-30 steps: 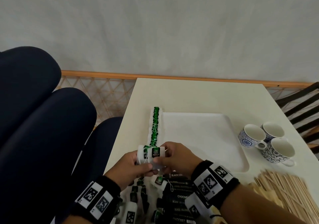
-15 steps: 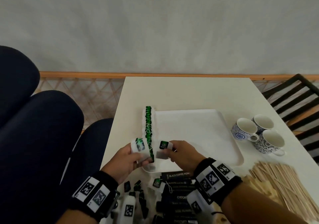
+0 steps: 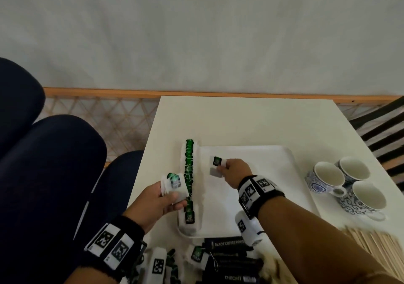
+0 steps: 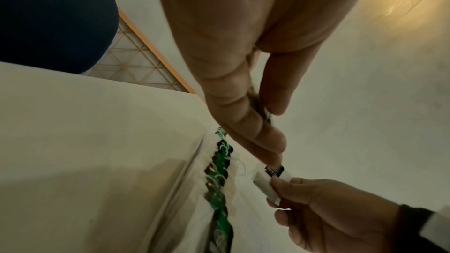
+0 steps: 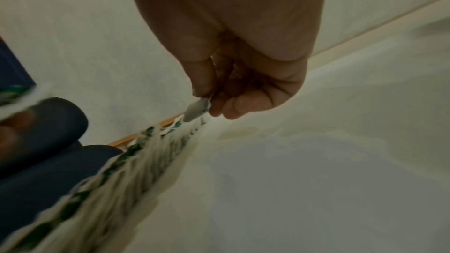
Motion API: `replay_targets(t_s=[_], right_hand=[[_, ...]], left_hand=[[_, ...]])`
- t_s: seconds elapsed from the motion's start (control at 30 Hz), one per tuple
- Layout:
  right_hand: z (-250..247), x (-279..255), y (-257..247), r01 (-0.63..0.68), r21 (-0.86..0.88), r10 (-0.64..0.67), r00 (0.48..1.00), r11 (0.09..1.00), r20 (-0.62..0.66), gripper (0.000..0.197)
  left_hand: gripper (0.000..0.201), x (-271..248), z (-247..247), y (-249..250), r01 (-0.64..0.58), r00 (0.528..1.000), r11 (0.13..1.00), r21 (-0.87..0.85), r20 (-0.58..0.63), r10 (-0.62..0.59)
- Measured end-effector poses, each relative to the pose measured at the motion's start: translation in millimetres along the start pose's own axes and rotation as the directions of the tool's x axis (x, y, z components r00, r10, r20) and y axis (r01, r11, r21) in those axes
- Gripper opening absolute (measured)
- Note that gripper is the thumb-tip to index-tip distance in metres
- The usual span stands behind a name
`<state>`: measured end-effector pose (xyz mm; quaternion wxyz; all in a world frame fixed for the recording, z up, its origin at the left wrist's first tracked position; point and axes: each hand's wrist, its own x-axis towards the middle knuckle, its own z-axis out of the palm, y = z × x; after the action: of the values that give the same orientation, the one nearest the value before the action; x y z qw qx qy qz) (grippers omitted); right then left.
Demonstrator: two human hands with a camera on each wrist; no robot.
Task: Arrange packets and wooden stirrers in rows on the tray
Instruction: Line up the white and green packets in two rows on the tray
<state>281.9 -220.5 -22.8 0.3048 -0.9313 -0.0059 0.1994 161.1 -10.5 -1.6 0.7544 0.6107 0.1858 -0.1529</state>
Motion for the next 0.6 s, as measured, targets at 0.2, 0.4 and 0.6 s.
replay_targets(t_s=[0.2,0.4,0.6], right_hand=[[2,51,-11,-0.044,-0.01,0.044,0.999,0.999,-0.021,0.03],[9,86,-28,0.028,-0.125,-0.025,0.999,0.992,0.028,0.032],[17,102,-27,-0.044,0.004,0.044,0.998,0.999,-0.036,0.03]], left_hand=[[0.022,16,-3,3,-0.022,0.999,0.999,0.026,-0.049,0.023],[0.019,24,-5,3,-0.031,0.997,0.999,0.02,-0.076,0.032],[0.019,25,-7,5,-0.041,0.995,0.999,-0.007,-0.089,0.04]])
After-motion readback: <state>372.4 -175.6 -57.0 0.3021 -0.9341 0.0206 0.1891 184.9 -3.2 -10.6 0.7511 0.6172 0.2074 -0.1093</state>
